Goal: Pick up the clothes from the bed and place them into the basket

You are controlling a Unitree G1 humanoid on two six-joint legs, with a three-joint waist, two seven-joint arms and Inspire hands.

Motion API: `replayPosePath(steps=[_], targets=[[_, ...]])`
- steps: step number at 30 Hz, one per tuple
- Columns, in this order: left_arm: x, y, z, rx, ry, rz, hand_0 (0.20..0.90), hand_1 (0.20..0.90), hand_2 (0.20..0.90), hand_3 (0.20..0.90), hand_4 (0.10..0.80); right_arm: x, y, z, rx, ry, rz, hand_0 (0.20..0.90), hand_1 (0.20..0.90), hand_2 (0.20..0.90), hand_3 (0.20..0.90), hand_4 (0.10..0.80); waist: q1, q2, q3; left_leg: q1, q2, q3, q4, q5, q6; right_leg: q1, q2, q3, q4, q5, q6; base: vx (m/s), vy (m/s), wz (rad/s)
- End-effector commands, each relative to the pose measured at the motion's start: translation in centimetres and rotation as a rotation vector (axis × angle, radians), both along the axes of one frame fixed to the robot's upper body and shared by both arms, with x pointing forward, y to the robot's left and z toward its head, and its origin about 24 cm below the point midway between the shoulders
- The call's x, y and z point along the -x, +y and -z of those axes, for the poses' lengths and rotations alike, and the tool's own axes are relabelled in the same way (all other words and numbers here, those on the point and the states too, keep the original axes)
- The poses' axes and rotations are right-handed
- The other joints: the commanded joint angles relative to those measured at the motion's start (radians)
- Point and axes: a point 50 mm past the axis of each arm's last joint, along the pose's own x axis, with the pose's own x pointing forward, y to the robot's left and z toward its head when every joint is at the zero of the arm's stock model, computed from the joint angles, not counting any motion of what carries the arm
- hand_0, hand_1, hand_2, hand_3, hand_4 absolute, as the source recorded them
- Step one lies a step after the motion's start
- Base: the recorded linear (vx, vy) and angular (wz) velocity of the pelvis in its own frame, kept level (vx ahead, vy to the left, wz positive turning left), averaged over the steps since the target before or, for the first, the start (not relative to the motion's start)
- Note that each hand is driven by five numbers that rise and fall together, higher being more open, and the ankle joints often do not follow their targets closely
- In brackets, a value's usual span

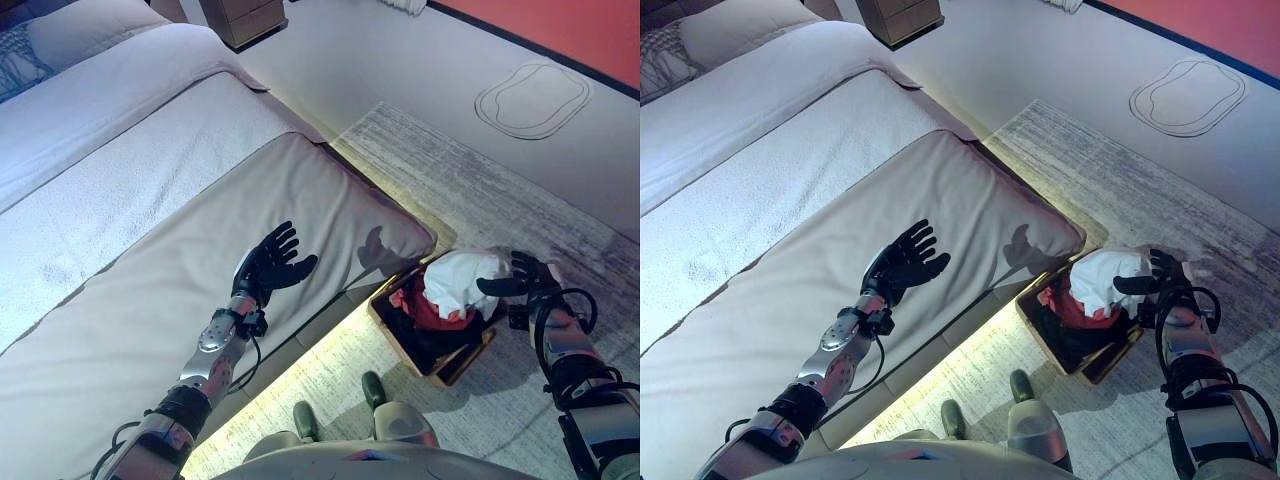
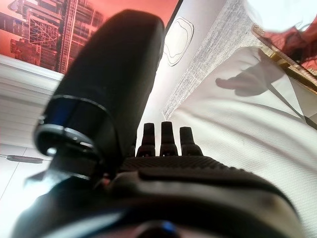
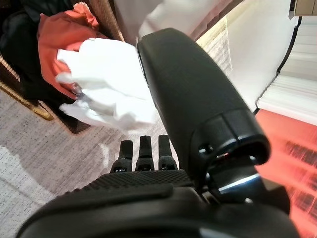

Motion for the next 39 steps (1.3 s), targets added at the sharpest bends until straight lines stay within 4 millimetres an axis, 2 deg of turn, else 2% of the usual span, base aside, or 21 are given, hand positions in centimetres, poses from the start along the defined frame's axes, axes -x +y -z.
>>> replayPosePath(steps=[1, 5, 10, 15, 19, 21, 25, 29, 32, 39], targets=[[-1.6, -0.1, -3.2, 0.037, -0.201, -0.008, 0.900, 0.900, 0.900, 0.900, 0.800, -0.9, -1.1, -2.3, 0.004, -0.169, 0.072, 0.900, 0.900, 0.900, 0.900, 0.800, 0.020, -0.029, -0.056, -0.012, 0.049, -0.004, 0.051, -0.115, -0.018, -0.050, -0.014, -0.041, 0.050, -0.019, 0.023, 0.006, -0.007, 0.08], [-1.7, 0.1, -3.2, 0.034, -0.201, -0.022, 0.900, 0.900, 0.900, 0.900, 0.800, -0.9, -0.9, -1.9, -0.009, -0.153, 0.081, 0.900, 0.900, 0.900, 0.900, 0.800, 0.030, -0.033, -0.061, -0.006, 0.047, -0.017, 0.049, -0.116, -0.017, -0.039, -0.017, -0.049, 0.050, -0.021, 0.021, 0.008, 0.002, 0.05], [-1.6, 0.7, -3.2, 0.027, -0.198, -0.052, 0.900, 0.900, 0.900, 0.900, 0.800, -0.1, -0.6, -0.3, -0.052, -0.094, 0.136, 0.900, 0.900, 0.900, 0.900, 0.800, 0.045, -0.041, -0.070, 0.001, 0.047, -0.029, 0.044, -0.114, -0.016, -0.030, -0.019, -0.057, 0.050, -0.021, 0.021, 0.011, 0.008, 0.09], [-1.4, 1.3, -2.8, 0.013, -0.182, -0.061, 0.900, 0.900, 0.900, 0.900, 0.800, -1.4, 0.9, -0.5, -0.099, -0.149, 0.070, 0.900, 0.900, 0.900, 0.900, 0.800, 0.063, -0.046, -0.077, 0.012, 0.042, -0.051, 0.037, -0.112, -0.014, -0.013, -0.021, -0.067, 0.049, -0.022, 0.017, 0.027, 0.012, 0.06], [-1.0, 1.4, -2.4, 0.025, -0.168, -0.083, 0.900, 0.900, 0.900, 0.900, 0.800, -3.4, 4.5, -1.7, -0.065, -0.217, -0.124, 0.900, 0.900, 0.900, 0.900, 0.800, 0.074, -0.054, -0.085, 0.014, 0.039, -0.074, 0.029, -0.103, -0.012, -0.004, -0.021, -0.074, 0.054, -0.029, 0.014, 0.030, 0.026, 0.07], [-0.9, 1.4, -2.2, 0.029, -0.161, -0.092, 0.900, 0.900, 0.900, 0.900, 0.800, -3.6, 5.3, -1.8, -0.056, -0.233, -0.161, 0.900, 0.900, 0.900, 0.900, 0.800, 0.076, -0.056, -0.086, 0.013, 0.038, -0.079, 0.026, -0.101, -0.012, -0.002, -0.021, -0.076, 0.054, -0.031, 0.014, 0.015, 0.015, 0.12], [-0.4, 1.0, -1.1, 0.031, -0.118, -0.120, 0.900, 0.900, 0.900, 0.900, 0.800, -4.6, 9.2, -3.1, 0.005, -0.315, -0.334, 0.900, 0.900, 0.900, 0.900, 0.800, 0.091, -0.069, -0.090, 0.008, 0.033, -0.114, 0.009, -0.088, -0.014, 0.008, -0.023, -0.094, 0.050, -0.037, 0.012, 0.019, 0.019, 0.10], [0.8, 0.8, 0.1, -0.012, -0.089, -0.122, 0.900, 0.900, 0.900, 0.900, 0.800, -4.1, 12.6, -3.3, 0.073, -0.358, -0.463, 0.900, 0.900, 0.900, 0.900, 0.800, 0.109, -0.081, -0.096, 0.000, 0.028, -0.137, 0.001, -0.081, -0.016, 0.021, -0.030, -0.119, 0.033, -0.039, 0.014, 0.031, 0.017, 0.23], [1.8, 1.0, 0.7, -0.032, -0.069, -0.133, 0.900, 0.900, 0.900, 0.900, 0.800, -3.2, 14.4, -2.8, 0.089, -0.365, -0.547, 0.900, 0.900, 0.900, 0.900, 0.800, 0.123, -0.087, -0.100, -0.011, 0.026, -0.152, 0.001, -0.078, -0.015, 0.025, -0.035, -0.137, 0.026, -0.042, 0.015, 0.019, 0.027, 0.29], [3.1, 1.6, 1.7, -0.047, -0.012, -0.142, 0.900, 0.900, 0.900, 0.900, 0.800, -1.8, 16.1, -2.4, 0.134, -0.371, -0.666, 0.900, 0.900, 0.900, 0.900, 0.800, 0.157, -0.096, -0.115, -0.024, 0.027, -0.179, 0.001, -0.070, -0.015, 0.053, -0.044, -0.192, 0.009, -0.053, 0.017, 0.046, 0.026, 0.28]])
